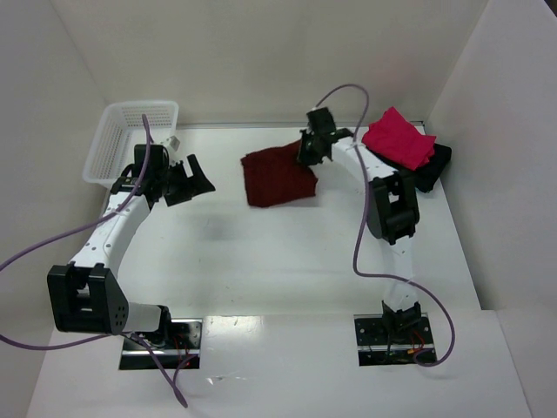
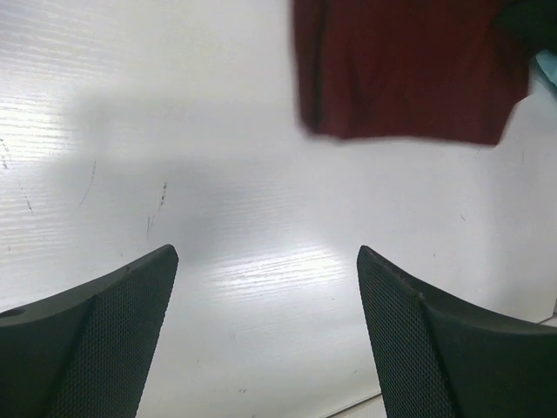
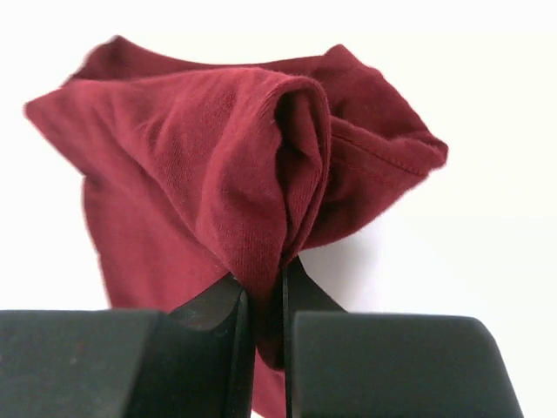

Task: Fold and stack the t-shirts
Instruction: Put the neatly folded tshirt into the corner of the board with the right arm

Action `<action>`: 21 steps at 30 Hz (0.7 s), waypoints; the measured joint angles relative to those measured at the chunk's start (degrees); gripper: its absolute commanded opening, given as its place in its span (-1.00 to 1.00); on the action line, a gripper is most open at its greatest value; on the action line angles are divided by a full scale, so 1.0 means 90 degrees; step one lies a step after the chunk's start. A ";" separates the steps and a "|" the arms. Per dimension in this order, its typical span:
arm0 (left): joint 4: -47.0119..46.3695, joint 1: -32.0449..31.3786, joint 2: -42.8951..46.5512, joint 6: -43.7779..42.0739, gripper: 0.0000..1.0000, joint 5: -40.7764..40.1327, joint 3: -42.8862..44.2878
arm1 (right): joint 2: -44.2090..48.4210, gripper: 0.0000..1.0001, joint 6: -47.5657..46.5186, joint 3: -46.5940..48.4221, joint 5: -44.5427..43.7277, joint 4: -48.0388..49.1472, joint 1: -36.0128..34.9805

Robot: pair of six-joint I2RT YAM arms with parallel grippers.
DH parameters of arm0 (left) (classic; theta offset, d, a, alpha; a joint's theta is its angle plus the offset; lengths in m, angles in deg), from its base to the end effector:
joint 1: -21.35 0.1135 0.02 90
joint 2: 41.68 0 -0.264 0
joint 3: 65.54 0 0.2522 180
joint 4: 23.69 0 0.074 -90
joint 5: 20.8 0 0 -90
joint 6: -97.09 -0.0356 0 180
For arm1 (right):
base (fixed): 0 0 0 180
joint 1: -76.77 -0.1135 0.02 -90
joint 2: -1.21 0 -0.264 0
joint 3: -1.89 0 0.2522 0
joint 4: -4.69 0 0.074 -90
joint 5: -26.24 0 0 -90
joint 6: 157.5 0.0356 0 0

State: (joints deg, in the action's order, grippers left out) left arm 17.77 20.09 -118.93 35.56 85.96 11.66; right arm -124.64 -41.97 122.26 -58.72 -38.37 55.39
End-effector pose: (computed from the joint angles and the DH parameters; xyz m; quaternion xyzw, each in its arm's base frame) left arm 0.2946 -0.0167 0.2991 -0.1540 0.8908 -0.2327 0.3586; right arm 0.4627 0.1845 0.2214 0.0183 0.9343 0.1785 0.3080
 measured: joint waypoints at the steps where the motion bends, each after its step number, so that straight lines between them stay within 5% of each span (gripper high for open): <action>1: 0.0001 0.0000 0.0000 -0.0002 0.83 0.0019 -0.0002 | -0.0001 -1.00 -0.0101 0.0287 -0.0020 -0.0093 0.0207; 11: 0.0049 0.0000 -0.0034 -0.0042 0.83 0.0198 -0.0008 | -0.0806 -1.00 -0.0938 0.4037 -0.0597 -0.1413 0.1146; 21: 0.0106 0.0000 -0.0438 -0.0170 0.83 0.0295 -0.0005 | -0.0825 -1.00 -0.1082 0.4204 -0.0077 -0.2081 0.2655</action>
State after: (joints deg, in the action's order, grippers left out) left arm 18.72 20.09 -122.87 34.03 88.61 11.61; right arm -132.07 -51.72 160.09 -59.41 -57.10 79.29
